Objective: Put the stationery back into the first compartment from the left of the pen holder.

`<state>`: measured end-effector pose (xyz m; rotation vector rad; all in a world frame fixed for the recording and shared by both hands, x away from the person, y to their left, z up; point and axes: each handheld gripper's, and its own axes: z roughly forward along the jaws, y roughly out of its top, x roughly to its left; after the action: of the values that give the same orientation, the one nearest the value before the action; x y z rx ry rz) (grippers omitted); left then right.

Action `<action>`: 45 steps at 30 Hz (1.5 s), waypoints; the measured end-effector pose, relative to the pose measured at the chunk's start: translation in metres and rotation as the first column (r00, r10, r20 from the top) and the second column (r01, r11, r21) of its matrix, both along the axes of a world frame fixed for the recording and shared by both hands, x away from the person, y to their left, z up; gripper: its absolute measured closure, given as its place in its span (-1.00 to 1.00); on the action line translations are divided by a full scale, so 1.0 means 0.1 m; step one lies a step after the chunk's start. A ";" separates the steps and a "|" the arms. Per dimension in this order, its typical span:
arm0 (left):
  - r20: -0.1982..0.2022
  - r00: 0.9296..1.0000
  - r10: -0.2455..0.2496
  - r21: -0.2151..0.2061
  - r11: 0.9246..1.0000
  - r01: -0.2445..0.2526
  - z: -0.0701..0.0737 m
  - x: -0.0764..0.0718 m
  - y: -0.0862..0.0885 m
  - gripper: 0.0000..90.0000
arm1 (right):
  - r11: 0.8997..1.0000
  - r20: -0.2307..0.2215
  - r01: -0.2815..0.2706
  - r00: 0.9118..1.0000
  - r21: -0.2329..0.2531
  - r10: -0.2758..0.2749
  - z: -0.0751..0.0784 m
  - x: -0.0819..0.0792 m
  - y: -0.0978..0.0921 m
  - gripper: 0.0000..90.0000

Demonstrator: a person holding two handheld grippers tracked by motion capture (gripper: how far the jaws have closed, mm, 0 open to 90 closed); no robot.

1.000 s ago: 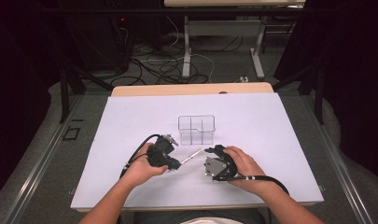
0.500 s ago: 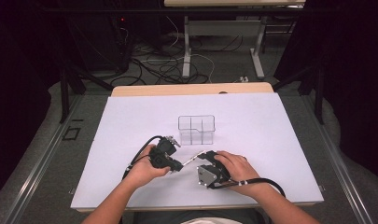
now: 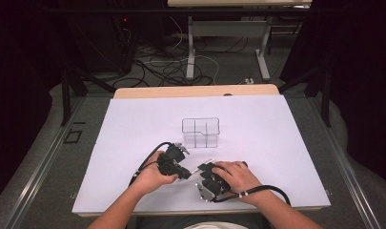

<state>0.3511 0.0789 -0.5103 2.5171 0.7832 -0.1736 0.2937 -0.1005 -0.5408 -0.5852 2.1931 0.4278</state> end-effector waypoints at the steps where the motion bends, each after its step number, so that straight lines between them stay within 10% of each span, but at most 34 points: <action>1: 0.001 1.000 0.003 -0.002 1.000 -0.003 0.00 -0.01 -0.01 0.79 | 1.000 0.007 -0.010 1.000 -0.021 0.010 0.00 0.01 0.01 0.50; 16: -0.009 1.000 -0.004 -0.035 0.999 0.004 0.02 -0.08 -0.04 0.78 | 0.993 0.050 0.006 0.999 -0.117 0.000 -0.02 0.00 0.02 0.76; 32: 0.042 0.998 0.044 -0.082 0.996 -0.041 0.02 -0.07 0.09 0.31 | 0.995 0.030 0.066 0.997 -0.077 -0.064 -0.04 0.02 0.00 0.76; 45: 0.173 0.977 0.127 -0.121 0.987 -0.107 0.02 -0.01 0.37 -0.10 | 0.995 0.027 0.094 0.995 -0.011 -0.094 -0.03 0.13 -0.09 0.76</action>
<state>0.3505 0.1163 -0.5085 2.3352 0.8214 0.0496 0.3067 -0.1097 -0.5443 -0.4895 2.1897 0.3548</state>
